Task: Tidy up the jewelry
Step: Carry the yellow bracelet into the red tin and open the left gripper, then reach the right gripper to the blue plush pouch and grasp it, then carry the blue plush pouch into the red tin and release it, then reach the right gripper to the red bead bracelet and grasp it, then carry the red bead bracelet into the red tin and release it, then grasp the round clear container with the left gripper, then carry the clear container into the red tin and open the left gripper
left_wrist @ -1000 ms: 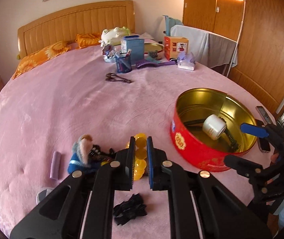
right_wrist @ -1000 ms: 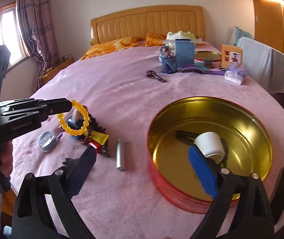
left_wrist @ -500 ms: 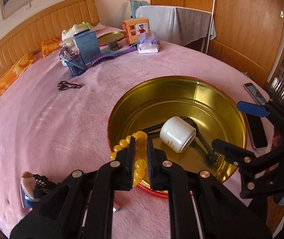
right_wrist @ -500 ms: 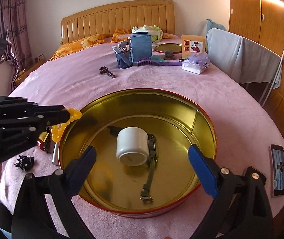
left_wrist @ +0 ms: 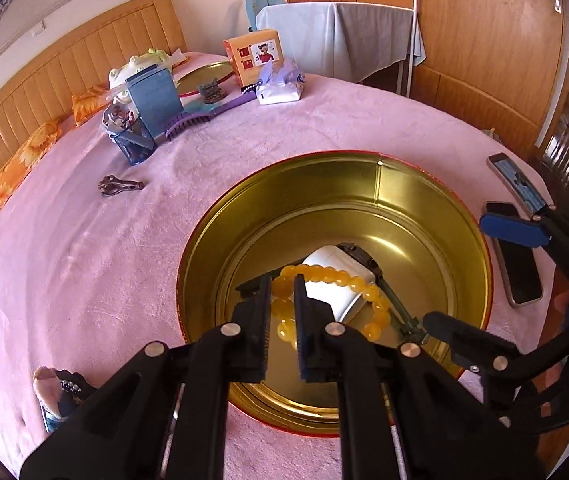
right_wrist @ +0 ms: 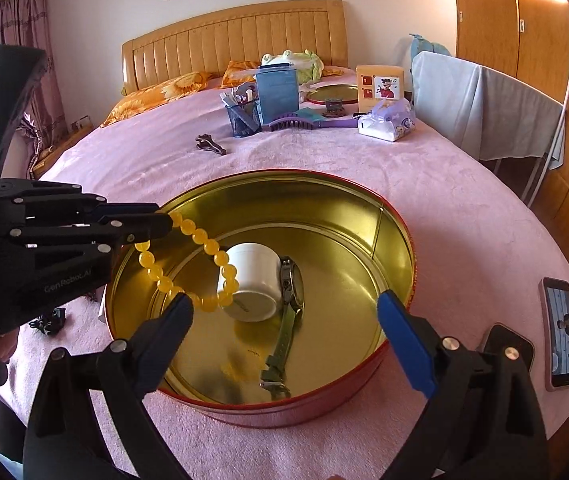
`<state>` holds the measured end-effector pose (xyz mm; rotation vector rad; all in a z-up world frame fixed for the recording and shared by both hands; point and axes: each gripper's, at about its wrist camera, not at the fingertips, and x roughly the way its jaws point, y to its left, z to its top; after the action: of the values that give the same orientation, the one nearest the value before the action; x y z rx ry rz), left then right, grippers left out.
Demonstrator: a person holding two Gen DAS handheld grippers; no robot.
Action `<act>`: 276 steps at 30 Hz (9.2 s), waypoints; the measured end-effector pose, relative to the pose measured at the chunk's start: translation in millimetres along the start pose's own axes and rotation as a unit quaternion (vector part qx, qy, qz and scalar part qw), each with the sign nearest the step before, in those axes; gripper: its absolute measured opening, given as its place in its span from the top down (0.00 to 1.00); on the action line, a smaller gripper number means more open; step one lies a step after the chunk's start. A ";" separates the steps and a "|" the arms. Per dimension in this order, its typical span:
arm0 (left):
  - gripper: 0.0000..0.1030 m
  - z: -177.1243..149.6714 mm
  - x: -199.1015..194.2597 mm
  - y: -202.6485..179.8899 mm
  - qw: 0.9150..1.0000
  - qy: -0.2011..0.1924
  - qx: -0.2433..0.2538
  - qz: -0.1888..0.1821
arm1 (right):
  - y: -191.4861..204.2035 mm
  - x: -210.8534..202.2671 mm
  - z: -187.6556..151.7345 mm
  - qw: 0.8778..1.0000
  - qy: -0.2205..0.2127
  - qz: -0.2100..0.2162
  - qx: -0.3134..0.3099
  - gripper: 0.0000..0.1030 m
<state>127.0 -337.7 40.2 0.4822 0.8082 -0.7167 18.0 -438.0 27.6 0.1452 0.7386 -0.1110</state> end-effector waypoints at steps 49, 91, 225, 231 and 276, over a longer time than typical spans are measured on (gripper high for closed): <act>0.11 -239.0 -92.2 249.8 0.972 -0.031 -0.162 0.165 | 296.1 76.9 18.1 0.977 0.059 0.151 -0.141 0.05; 0.11 -114.1 -53.3 147.9 0.990 -0.070 -0.124 -0.016 | 110.8 45.6 32.9 0.997 0.064 0.014 -0.032 0.47; 0.11 -198.7 -74.2 192.9 0.977 -0.012 -0.194 0.092 | 164.7 10.5 21.3 0.990 0.016 0.121 -0.067 0.08; 0.11 -236.5 -79.1 231.6 0.965 0.006 -0.215 0.150 | 232.7 26.1 5.5 0.980 0.035 0.156 -0.115 0.08; 0.30 -18.1 -14.3 63.0 0.998 -0.041 -0.039 0.014 | 6.7 8.3 32.9 0.999 0.005 0.025 -0.036 0.08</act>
<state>157.7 -278.5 48.0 0.3905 0.7485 -0.6733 46.9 -437.4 46.6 0.0952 0.7484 -0.0365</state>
